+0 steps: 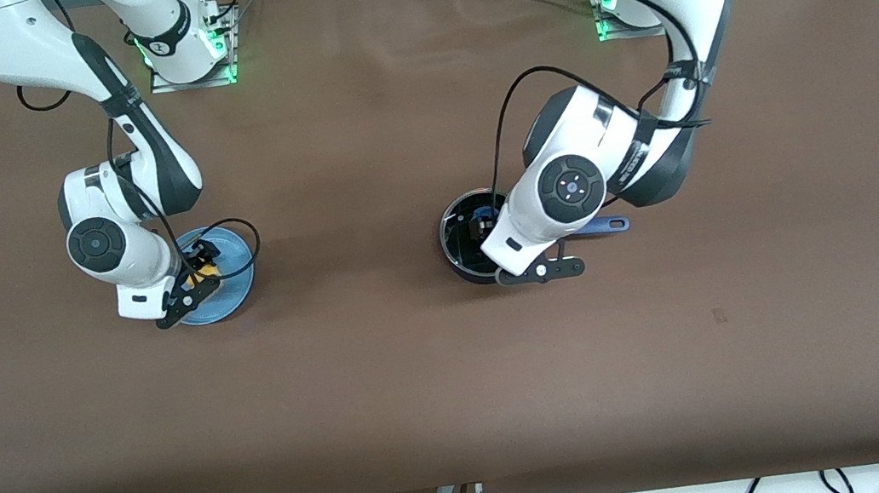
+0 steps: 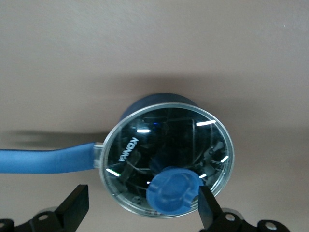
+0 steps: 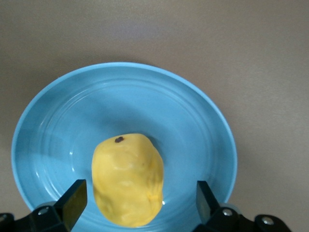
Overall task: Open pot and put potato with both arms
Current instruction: 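Grasp the potato with the right gripper while the left gripper grasps the knob, then lift the lid with the left gripper while the right gripper lifts the potato, then lower the potato into the pot while the left gripper sets the lid down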
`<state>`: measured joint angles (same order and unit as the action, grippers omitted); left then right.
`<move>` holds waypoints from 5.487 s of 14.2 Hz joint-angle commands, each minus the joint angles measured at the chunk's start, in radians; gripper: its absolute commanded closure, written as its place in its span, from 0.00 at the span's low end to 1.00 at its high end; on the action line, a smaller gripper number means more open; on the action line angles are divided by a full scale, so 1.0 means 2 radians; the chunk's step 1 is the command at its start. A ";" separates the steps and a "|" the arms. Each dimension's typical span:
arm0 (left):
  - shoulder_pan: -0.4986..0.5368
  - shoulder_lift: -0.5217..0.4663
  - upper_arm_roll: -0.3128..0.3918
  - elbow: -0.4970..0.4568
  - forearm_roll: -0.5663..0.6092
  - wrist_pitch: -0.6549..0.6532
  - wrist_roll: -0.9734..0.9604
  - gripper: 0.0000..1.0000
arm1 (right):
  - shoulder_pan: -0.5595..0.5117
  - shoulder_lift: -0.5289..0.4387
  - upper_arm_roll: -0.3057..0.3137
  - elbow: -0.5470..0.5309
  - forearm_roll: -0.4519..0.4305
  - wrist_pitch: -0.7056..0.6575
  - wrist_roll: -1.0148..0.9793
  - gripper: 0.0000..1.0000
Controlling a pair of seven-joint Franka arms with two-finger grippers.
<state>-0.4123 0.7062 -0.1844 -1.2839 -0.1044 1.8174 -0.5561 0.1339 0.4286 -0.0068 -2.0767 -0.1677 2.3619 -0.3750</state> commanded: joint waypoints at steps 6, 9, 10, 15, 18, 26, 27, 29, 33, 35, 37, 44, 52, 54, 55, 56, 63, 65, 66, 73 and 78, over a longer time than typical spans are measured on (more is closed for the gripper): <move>-0.038 0.017 0.007 -0.003 -0.005 0.009 0.004 0.00 | -0.001 -0.003 0.001 -0.024 -0.007 0.029 -0.007 0.00; -0.039 0.020 0.008 -0.015 -0.005 0.014 0.004 0.00 | -0.001 0.000 0.001 -0.024 -0.007 0.032 -0.007 0.00; -0.039 0.020 0.009 -0.016 -0.005 0.014 0.003 0.00 | -0.001 0.001 0.001 -0.024 -0.007 0.033 -0.007 0.00; -0.040 0.020 0.010 -0.016 0.007 0.013 0.003 0.16 | -0.001 0.008 0.001 -0.025 -0.007 0.042 -0.007 0.00; -0.040 0.023 0.009 -0.016 0.011 0.014 0.004 0.29 | -0.001 0.009 0.001 -0.025 -0.007 0.042 -0.007 0.16; -0.030 0.011 0.009 -0.014 0.022 0.006 0.055 1.00 | -0.002 -0.006 0.001 -0.006 -0.004 0.020 -0.005 0.45; -0.022 0.006 0.009 -0.012 0.015 0.004 0.069 1.00 | -0.001 -0.009 0.000 0.004 -0.004 0.009 -0.006 0.44; -0.014 -0.012 0.008 -0.007 0.012 -0.034 0.072 1.00 | -0.001 -0.016 0.001 0.022 0.000 -0.016 -0.003 0.44; 0.008 -0.049 0.007 -0.005 0.012 -0.091 0.076 1.00 | 0.000 -0.017 0.004 0.097 0.007 -0.099 0.000 0.44; 0.042 -0.060 0.008 -0.005 0.015 -0.105 0.119 1.00 | 0.000 -0.017 0.015 0.145 0.045 -0.150 0.001 0.44; 0.089 -0.074 0.008 -0.006 0.015 -0.119 0.190 1.00 | 0.005 -0.013 0.015 0.182 0.092 -0.181 0.022 0.44; 0.223 -0.160 0.009 -0.070 0.064 -0.203 0.399 1.00 | 0.146 0.016 0.015 0.231 0.110 -0.177 0.304 0.44; 0.313 -0.257 0.008 -0.382 0.084 0.122 0.532 1.00 | 0.266 0.122 0.014 0.368 0.109 -0.143 0.563 0.44; 0.328 -0.257 0.008 -0.435 0.084 0.185 0.541 1.00 | 0.290 0.138 0.014 0.373 0.109 -0.100 0.618 0.44; 0.329 -0.257 0.008 -0.456 0.084 0.211 0.541 1.00 | 0.300 0.145 0.014 0.373 0.108 -0.080 0.639 0.44; 0.329 -0.257 0.008 -0.477 0.084 0.235 0.541 1.00 | 0.310 0.149 0.014 0.373 0.108 -0.064 0.657 0.44; 0.315 -0.184 0.007 -0.460 0.085 0.258 0.520 1.00 | 0.327 0.180 0.015 0.387 0.112 0.013 0.714 0.44; 0.315 -0.173 0.008 -0.447 0.086 0.256 0.520 1.00 | 0.335 0.194 0.015 0.395 0.112 0.032 0.730 0.44; 0.314 -0.171 0.008 -0.443 0.086 0.254 0.520 1.00 | 0.336 0.198 0.015 0.396 0.113 0.039 0.731 0.44; 0.318 -0.153 0.009 -0.426 0.105 0.253 0.520 1.00 | 0.335 0.218 0.023 0.398 0.113 0.065 0.731 0.44; 0.321 -0.148 0.009 -0.413 0.109 0.247 0.525 0.00 | 0.335 0.224 0.023 0.397 0.114 0.075 0.729 0.00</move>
<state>0.2253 0.4024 -0.1655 -2.1375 0.0840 2.3371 0.4982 0.8023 0.8553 0.0349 -1.3188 0.0490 2.5085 1.0751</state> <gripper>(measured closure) 0.326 0.229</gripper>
